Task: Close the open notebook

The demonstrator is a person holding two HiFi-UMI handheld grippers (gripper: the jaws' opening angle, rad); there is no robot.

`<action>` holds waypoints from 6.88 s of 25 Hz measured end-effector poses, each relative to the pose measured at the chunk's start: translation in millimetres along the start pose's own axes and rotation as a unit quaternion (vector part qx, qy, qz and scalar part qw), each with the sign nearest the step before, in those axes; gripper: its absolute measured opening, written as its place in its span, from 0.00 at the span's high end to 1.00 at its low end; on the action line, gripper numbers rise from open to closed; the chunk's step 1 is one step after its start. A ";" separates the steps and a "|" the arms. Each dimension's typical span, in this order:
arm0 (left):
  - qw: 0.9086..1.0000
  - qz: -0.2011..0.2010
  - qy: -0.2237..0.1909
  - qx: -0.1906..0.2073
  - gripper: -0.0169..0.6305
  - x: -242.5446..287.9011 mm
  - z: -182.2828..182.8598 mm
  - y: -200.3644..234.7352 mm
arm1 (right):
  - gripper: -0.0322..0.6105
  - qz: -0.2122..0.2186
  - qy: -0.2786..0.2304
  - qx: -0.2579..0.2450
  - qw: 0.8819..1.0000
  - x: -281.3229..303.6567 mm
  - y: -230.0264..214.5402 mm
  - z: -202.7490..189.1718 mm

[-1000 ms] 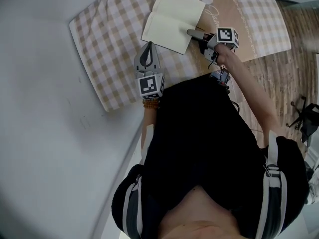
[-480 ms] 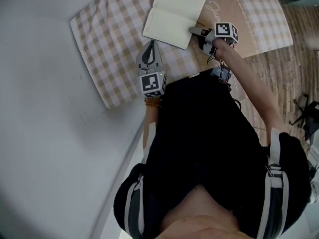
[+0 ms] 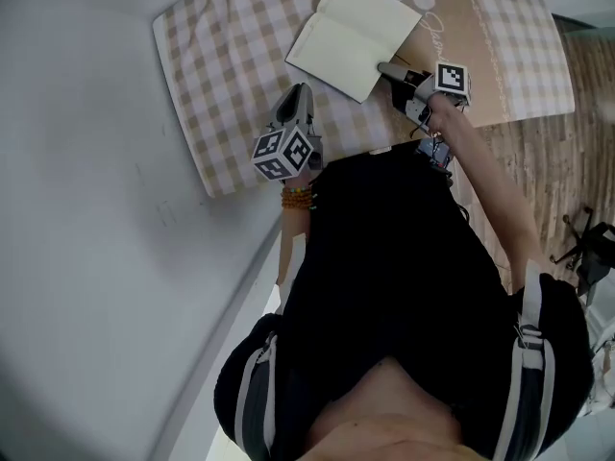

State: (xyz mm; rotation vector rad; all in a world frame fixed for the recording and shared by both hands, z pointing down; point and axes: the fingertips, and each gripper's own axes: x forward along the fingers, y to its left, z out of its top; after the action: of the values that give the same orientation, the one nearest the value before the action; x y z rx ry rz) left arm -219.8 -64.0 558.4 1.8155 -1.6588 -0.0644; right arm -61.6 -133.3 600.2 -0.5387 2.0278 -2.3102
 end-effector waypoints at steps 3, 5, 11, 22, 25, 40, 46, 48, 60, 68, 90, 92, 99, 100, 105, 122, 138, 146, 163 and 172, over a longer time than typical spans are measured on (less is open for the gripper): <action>0.994 -0.044 0.020 -0.097 0.87 0.2 -8.3 1.0 | 0.93 0.017 0.003 0.012 1.000 1.4 3.9 -9.4; 0.985 -0.079 0.048 -0.147 0.87 4.5 -19.6 -3.9 | 0.93 0.023 0.005 0.020 1.000 0.1 2.9 -16.5; 0.956 -0.128 0.100 -0.243 0.74 9.6 -42.4 -22.9 | 0.93 0.061 0.019 0.038 0.997 -13.7 11.8 -23.2; 0.921 -0.152 0.091 -0.347 0.87 28.7 -49.8 -34.2 | 0.93 0.057 0.034 0.013 0.998 -26.6 5.9 -29.8; 0.912 -0.167 0.090 -0.363 0.92 30.0 -46.9 -38.9 | 0.90 0.029 0.032 -0.020 0.999 -30.1 -4.2 -28.2; 0.913 -0.178 0.102 -0.352 0.93 32.3 -41.9 -47.4 | 0.45 -0.067 0.049 -0.624 0.777 -47.9 46.6 -32.9; 0.911 -0.177 0.098 -0.358 0.93 32.8 -41.7 -47.6 | 0.41 -0.064 0.104 -0.909 0.399 -12.4 66.1 -112.3; 0.909 -0.177 0.099 -0.363 0.93 32.5 -42.9 -48.1 | 0.41 -0.058 0.116 -0.921 0.368 -5.6 62.0 -127.4; 0.903 -0.183 0.099 -0.375 0.94 32.5 -40.8 -49.2 | 0.47 -0.115 0.140 -0.897 0.403 13.4 26.7 -113.8; 0.891 -0.186 0.093 -0.403 0.94 32.2 -40.3 -48.6 | 0.47 -0.126 0.151 -0.897 0.396 16.8 18.3 -113.5; 0.927 -0.251 0.083 -0.267 0.82 13.8 -10.2 -86.1 | 0.91 -0.144 0.052 -0.898 0.412 -7.2 50.7 -78.9; 0.942 -0.257 0.085 -0.201 0.82 8.0 -7.6 -93.7 | 0.91 -0.140 0.045 -0.887 0.438 -8.5 54.7 -74.7; 0.963 -0.259 0.076 -0.006 0.82 3.2 -6.6 -118.0 | 0.91 -0.135 0.017 -0.849 0.510 -14.9 69.0 -58.2; 0.962 -0.262 0.075 0.007 0.82 3.7 -6.8 -121.0 | 0.92 -0.133 0.012 -0.841 0.524 -16.1 71.8 -54.9; 0.963 -0.258 0.062 0.037 0.82 10.2 -2.6 -127.4 | 0.92 -0.134 -0.011 -0.817 0.560 -23.0 81.1 -35.0; 0.962 -0.254 0.072 0.071 0.82 21.7 -10.7 -132.0 | 0.91 -0.182 -0.038 -0.811 0.555 -35.3 88.8 12.5; 0.959 -0.218 0.077 0.166 0.82 27.6 -22.5 -133.3 | 0.91 -0.258 -0.038 -0.796 0.546 -40.6 62.7 73.9; 0.960 -0.219 0.084 0.156 0.82 31.8 -24.1 -132.2 | 0.90 -0.296 -0.011 -0.774 0.560 -38.4 37.1 99.1; 0.962 -0.215 0.085 0.143 0.82 36.9 -24.1 -122.0 | 0.89 -0.337 0.031 -0.724 0.601 -31.6 -4.5 126.4; 0.962 -0.219 0.086 0.141 0.82 34.8 -27.4 -125.5 | 0.89 -0.326 0.055 -0.665 0.670 -29.8 -16.1 132.9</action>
State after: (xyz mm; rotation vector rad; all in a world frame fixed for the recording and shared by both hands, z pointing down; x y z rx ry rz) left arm -91.6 -87.4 531.0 2.3080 -1.1669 0.1403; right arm 5.5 -251.0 621.3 -1.2508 3.7142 -0.3266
